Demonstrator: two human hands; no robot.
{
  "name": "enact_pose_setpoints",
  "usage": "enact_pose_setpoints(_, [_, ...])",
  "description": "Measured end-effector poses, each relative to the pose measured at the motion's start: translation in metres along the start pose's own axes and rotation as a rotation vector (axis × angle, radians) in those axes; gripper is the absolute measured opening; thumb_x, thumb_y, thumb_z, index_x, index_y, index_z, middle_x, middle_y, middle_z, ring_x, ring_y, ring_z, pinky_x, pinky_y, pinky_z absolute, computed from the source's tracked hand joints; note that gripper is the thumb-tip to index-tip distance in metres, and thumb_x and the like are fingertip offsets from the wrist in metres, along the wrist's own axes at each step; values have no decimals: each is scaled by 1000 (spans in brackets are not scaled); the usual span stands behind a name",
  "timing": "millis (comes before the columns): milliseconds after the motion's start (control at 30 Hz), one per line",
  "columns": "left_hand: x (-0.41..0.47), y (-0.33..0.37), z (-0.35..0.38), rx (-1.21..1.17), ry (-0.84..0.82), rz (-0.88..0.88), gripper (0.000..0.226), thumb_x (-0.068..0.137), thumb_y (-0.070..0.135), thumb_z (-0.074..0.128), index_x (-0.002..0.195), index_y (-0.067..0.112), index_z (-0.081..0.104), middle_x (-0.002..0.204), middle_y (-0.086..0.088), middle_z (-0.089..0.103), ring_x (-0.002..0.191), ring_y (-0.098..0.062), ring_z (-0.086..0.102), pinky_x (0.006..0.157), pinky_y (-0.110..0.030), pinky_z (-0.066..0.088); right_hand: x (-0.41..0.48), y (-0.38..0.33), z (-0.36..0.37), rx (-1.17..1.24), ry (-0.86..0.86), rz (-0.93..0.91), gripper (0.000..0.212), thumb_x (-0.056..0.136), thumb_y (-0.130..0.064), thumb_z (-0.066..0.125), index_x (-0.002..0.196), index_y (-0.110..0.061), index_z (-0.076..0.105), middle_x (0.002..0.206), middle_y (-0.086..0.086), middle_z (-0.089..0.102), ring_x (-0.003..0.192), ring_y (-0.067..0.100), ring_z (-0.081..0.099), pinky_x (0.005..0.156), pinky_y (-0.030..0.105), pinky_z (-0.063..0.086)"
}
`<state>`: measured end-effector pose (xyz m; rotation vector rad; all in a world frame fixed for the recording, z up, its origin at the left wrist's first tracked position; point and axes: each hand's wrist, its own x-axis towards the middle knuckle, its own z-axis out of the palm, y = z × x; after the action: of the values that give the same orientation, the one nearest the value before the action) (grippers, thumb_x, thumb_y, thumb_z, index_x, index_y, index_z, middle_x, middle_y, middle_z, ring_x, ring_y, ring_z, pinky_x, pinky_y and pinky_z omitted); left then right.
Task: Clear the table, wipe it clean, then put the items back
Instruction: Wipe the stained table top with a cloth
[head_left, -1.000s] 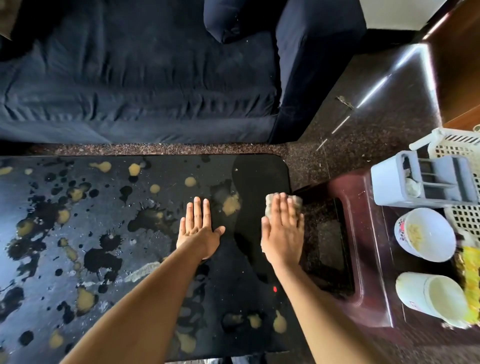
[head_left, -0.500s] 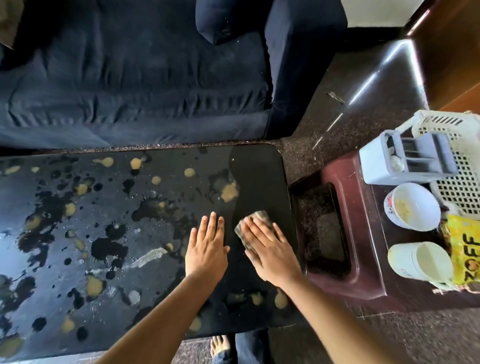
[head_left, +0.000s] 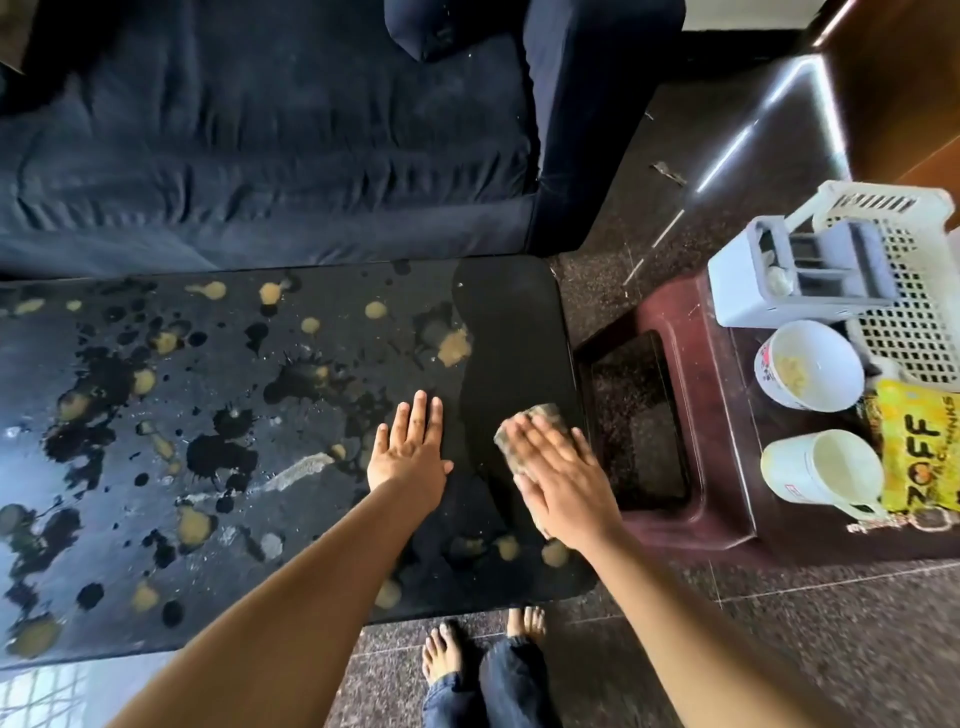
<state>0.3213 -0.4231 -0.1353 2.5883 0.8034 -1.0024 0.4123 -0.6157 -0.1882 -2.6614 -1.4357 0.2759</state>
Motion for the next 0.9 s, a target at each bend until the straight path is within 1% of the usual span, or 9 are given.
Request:
enact_pose_setpoints(67, [2,1,-1,12,-26,-10,75,101,38,32,145,17,-26,153,-1,-32,144,-21,-20,118,-41,-3,17,-13,-1,77,54,320,58,93,-41,31,149,-25,26,155,-8,24,143,10,20,112,48,28])
enact_pose_setpoints(133, [3,3,-2,22,-49,-17,75,101,38,32,144,17,-27,152,-1,-34,144,-21,-21,117,-42,-4,33,-36,0,125,107,482,59,93,-42,27,149,-22,26,155,-4,26,143,14,23,110,47,27])
enact_pose_setpoints(200, [4,3,-1,32,-50,-27,76,101,38,32,144,17,-27,152,-1,-34,144,-21,-21,117,-42,-4,29,-43,2,105,96,379,60,94,-42,28,150,-22,26,155,-3,26,143,15,23,111,47,27])
enact_pose_setpoints(333, [2,3,-2,26,-56,-34,76,101,38,33,145,17,-26,152,-1,-33,144,-21,-21,118,-42,-4,3,4,-2,-21,-26,-267,58,94,-41,35,149,-28,25,156,-10,23,144,8,18,112,45,28])
enact_pose_setpoints(400, [2,4,-2,31,-60,-42,76,101,37,33,145,18,-26,152,0,-33,144,-20,-21,118,-42,-4,5,18,-3,-23,-2,-206,58,93,-40,36,149,-28,26,155,-11,24,143,7,21,110,46,31])
enact_pose_setpoints(533, [3,4,-3,21,-68,-42,75,101,37,32,145,18,-26,152,0,-33,143,-20,-21,117,-42,-4,25,-23,-3,118,109,278,57,93,-40,32,148,-25,31,154,-7,30,142,12,26,111,46,27])
enact_pose_setpoints(600, [2,3,-1,18,-59,-39,75,101,37,32,145,19,-26,153,1,-32,144,-19,-21,117,-42,-3,12,-33,3,121,81,177,57,93,-41,34,148,-25,30,154,-7,29,143,12,24,111,46,27])
enact_pose_setpoints(733, [3,2,-2,5,-56,-33,75,101,37,33,146,20,-25,153,1,-32,144,-19,-20,117,-42,-3,-19,9,1,-7,-42,-274,58,95,-42,33,150,-28,22,155,-10,22,144,8,17,111,45,27])
enact_pose_setpoints(900, [4,1,2,-23,-56,-37,75,101,36,33,146,20,-25,153,1,-32,144,-19,-21,118,-42,-2,-7,-29,4,123,60,275,58,94,-41,32,149,-24,26,155,-6,26,143,12,23,111,46,26])
